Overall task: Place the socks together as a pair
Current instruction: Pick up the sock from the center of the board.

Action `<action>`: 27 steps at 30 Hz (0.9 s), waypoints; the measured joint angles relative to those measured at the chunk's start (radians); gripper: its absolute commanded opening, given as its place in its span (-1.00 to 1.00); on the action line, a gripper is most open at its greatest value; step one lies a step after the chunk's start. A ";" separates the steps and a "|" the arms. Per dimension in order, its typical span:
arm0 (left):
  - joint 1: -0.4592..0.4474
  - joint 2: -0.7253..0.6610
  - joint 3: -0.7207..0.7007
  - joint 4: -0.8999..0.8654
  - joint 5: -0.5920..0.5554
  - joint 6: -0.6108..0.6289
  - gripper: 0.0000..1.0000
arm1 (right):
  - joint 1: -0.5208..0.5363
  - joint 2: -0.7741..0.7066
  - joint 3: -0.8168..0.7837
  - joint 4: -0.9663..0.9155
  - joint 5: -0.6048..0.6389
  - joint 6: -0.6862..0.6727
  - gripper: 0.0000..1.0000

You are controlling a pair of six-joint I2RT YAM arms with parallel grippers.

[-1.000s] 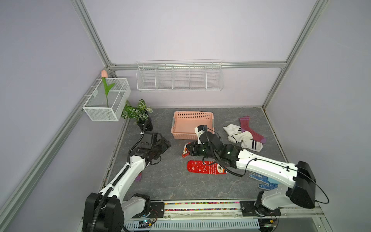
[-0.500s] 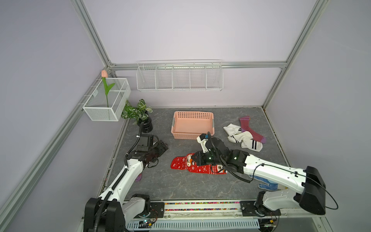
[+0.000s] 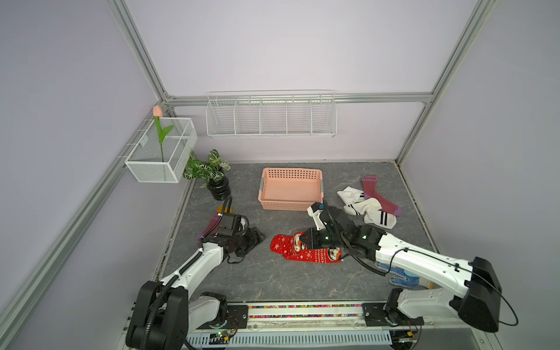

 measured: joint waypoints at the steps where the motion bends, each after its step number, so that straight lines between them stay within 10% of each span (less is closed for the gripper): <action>1: -0.011 0.014 0.000 0.008 0.000 0.005 0.33 | -0.001 0.000 0.000 -0.003 -0.003 -0.001 -0.86; 27: -0.306 0.330 0.247 -0.084 -0.320 0.064 -0.04 | -0.015 0.000 0.000 -0.044 -0.006 -0.019 -0.86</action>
